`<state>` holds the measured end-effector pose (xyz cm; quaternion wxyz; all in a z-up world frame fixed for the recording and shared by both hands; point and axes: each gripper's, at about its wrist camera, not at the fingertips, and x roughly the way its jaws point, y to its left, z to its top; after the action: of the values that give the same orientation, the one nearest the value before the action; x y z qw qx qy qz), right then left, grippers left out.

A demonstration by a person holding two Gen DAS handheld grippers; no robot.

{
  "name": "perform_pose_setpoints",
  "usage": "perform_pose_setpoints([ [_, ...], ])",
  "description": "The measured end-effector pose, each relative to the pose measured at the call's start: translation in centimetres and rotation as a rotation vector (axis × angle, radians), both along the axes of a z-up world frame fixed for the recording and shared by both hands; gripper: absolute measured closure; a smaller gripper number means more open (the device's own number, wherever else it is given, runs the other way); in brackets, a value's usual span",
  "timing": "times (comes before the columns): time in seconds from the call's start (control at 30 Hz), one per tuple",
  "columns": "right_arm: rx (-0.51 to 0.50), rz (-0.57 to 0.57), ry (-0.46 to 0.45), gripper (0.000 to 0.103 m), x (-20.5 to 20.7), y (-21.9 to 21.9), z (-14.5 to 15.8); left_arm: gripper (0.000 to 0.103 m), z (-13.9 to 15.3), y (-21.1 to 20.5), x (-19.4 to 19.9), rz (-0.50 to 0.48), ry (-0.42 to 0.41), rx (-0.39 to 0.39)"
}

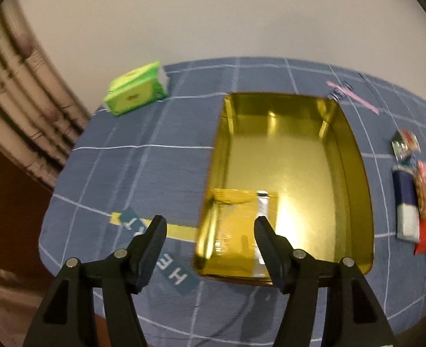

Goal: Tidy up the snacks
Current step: 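Carry the yellow packet into the gold tin with the left gripper and release, then lower the nut bag into the gold tin beside the yellow packet, open right gripper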

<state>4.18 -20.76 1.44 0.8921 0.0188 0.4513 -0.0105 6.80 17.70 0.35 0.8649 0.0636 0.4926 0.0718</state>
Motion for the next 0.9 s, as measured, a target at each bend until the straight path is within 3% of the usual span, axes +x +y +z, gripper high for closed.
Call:
perform_pose_setpoints([
  [0.43,0.074,0.226,0.008,0.067,1.6,14.6,1.1,0.039,-0.1,4.8,-3.0,0.121,-0.008,-0.064],
  [0.57,0.082,0.261,0.038,0.067,2.2,18.4,0.4,0.039,-0.4,5.8,-4.0,0.166,-0.010,-0.062],
  [0.73,0.106,0.304,0.093,0.067,3.4,22.8,-1.3,0.039,-1.1,7.4,-4.5,0.229,0.012,-0.116],
  [0.9,0.091,0.310,0.117,0.067,4.3,25.2,-2.5,0.039,-1.2,7.9,-4.5,0.257,0.010,-0.103],
])
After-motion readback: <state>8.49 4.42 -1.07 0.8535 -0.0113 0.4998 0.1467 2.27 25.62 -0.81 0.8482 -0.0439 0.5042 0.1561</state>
